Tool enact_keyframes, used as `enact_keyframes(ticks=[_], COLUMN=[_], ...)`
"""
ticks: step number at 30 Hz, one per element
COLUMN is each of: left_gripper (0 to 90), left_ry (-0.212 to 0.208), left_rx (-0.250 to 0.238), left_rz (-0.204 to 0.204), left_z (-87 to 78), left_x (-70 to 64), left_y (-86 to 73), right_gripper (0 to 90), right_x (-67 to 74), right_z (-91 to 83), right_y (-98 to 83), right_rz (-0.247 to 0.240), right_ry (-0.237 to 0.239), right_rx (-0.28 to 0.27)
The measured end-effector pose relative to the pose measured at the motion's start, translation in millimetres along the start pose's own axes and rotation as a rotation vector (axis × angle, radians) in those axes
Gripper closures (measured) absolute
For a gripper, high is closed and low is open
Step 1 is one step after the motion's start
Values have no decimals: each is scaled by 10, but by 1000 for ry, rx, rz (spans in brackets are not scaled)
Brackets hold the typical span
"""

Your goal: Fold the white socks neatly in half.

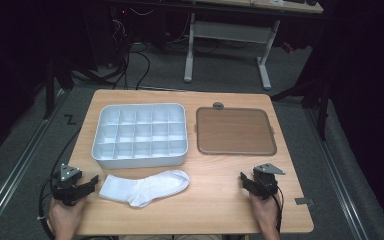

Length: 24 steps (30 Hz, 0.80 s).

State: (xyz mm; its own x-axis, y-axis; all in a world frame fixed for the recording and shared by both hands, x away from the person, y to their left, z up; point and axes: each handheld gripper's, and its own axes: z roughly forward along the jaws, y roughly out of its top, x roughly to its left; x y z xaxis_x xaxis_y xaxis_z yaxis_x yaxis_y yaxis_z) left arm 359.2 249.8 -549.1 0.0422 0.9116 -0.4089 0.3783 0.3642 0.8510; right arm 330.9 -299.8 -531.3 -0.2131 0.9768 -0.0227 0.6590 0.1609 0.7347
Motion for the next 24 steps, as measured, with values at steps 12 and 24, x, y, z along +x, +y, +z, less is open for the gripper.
enact_keyframes(ticks=[12, 24], left_gripper=[342, 326], left_ry=[-13, -19], left_rx=[3, 4], left_rz=[-32, -26], left_z=[-8, -4], left_x=[13, 6], left_y=[18, 11], right_gripper=[430, 419], right_x=[6, 9], right_z=[-1, 0], right_y=[-1, -1], right_rz=[3, 2], right_ry=[6, 10], right_rx=[4, 3])
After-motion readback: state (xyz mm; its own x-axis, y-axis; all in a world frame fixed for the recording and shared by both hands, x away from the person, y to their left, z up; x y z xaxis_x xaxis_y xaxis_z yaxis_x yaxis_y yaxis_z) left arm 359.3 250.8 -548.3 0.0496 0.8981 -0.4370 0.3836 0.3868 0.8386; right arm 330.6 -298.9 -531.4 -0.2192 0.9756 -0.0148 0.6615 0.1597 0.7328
